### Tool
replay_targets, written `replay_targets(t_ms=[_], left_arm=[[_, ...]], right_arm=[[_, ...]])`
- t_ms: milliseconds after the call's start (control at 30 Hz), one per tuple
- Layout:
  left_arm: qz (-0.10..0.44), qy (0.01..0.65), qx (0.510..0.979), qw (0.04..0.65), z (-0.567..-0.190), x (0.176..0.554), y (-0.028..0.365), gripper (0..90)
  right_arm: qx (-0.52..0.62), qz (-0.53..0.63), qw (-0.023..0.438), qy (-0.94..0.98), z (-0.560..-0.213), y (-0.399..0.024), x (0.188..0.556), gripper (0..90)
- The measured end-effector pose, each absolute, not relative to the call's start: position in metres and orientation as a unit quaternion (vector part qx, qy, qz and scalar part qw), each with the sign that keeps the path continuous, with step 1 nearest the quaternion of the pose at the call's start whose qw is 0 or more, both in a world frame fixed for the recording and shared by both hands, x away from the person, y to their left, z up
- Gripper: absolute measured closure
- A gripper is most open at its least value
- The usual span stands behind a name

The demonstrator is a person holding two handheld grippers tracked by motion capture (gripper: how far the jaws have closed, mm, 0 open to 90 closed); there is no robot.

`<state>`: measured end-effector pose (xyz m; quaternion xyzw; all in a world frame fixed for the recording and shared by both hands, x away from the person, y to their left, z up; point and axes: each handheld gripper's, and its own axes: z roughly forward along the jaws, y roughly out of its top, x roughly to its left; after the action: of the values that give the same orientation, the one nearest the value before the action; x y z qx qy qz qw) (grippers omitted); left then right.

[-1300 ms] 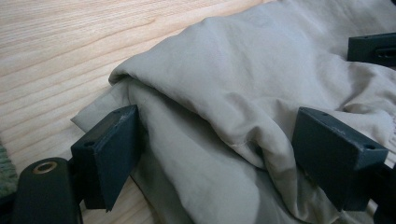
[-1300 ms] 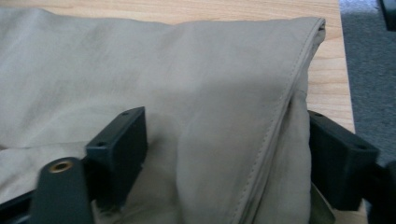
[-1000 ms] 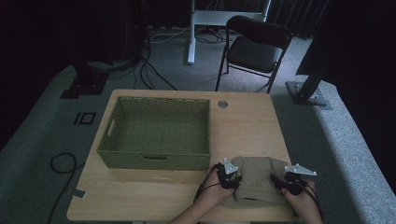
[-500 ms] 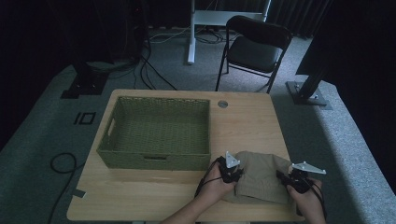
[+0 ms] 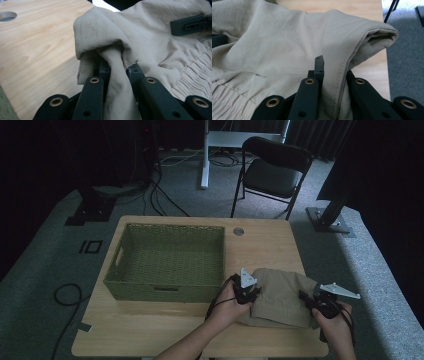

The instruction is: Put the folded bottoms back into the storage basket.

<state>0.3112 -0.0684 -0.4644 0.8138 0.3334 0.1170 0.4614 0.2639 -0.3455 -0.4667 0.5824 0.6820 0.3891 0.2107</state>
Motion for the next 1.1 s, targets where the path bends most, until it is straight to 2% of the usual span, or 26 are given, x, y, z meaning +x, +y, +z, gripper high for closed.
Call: replay_targets(t_ms=[333, 733, 1100], left_arm=[[0.136, 0.32, 0.807, 0.478, -0.434, 0.327, -0.05, 80.1], [0.162, 0.342, 0.781, 0.496, -0.398, 0.346, -0.016, 80.1], [0.179, 0.347, 0.777, 0.494, -0.384, 0.362, 0.02, 80.0]], right_arm=[[0.569, 0.412, 0.219, 0.677, -0.435, -0.331, 0.278, 82.5], [0.547, 0.441, 0.226, 0.674, -0.394, -0.302, 0.299, 82.5], [0.53, 0.451, 0.218, 0.684, -0.378, -0.265, 0.324, 82.5]])
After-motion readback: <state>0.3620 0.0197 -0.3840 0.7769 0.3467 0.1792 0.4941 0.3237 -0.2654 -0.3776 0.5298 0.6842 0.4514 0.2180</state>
